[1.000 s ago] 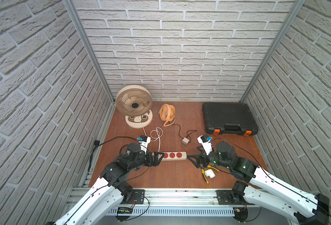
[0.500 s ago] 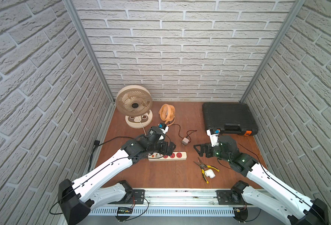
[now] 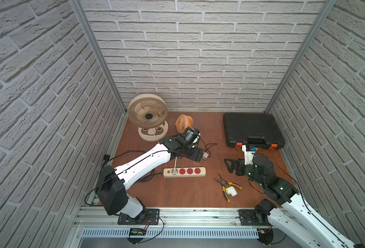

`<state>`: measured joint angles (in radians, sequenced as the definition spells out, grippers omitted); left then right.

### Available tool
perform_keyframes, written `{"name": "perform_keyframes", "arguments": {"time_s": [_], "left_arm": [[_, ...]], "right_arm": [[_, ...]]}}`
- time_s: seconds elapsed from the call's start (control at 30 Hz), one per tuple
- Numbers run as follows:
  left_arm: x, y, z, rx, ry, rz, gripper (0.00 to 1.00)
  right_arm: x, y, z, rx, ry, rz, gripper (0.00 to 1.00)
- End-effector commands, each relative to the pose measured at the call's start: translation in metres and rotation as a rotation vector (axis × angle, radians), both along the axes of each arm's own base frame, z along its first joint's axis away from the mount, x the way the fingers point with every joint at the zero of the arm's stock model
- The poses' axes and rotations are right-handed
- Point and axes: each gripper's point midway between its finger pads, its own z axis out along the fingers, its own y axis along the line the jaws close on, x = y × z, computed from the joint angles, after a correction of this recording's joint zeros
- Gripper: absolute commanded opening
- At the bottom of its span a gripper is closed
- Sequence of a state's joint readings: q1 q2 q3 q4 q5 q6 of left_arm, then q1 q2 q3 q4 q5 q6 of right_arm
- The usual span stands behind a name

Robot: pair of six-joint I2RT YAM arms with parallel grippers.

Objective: Plug the desk fan into the power strip
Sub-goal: Pick up the plug from the center of the board.

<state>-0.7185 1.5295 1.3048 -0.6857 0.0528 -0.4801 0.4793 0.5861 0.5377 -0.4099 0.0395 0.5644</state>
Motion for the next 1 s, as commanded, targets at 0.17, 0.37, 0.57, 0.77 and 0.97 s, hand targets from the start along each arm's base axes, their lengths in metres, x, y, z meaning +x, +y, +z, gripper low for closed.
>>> {"name": "perform_keyframes", "arguments": {"time_s": [0.17, 0.37, 0.57, 0.77, 0.97], "left_arm": [[0.024, -0.020, -0.029, 0.109, 0.066, -0.030, 0.78], [0.040, -0.038, -0.054, 0.136, 0.111, -0.039, 0.68], [0.048, -0.049, -0.074, 0.184, 0.139, -0.053, 0.60], [0.051, -0.052, -0.090, 0.262, 0.143, -0.067, 0.51], [0.052, -0.058, -0.107, 0.289, 0.173, -0.086, 0.57]], "right_arm": [[-0.001, -0.013, -0.015, -0.065, -0.036, -0.028, 0.98], [-0.005, -0.025, -0.020, -0.082, -0.106, -0.062, 1.00], [-0.006, -0.032, -0.025, -0.106, -0.104, -0.091, 1.00], [-0.005, -0.023, -0.035, -0.108, -0.080, -0.043, 1.00], [-0.003, -0.022, -0.039, -0.118, -0.063, -0.042, 1.00]]}}
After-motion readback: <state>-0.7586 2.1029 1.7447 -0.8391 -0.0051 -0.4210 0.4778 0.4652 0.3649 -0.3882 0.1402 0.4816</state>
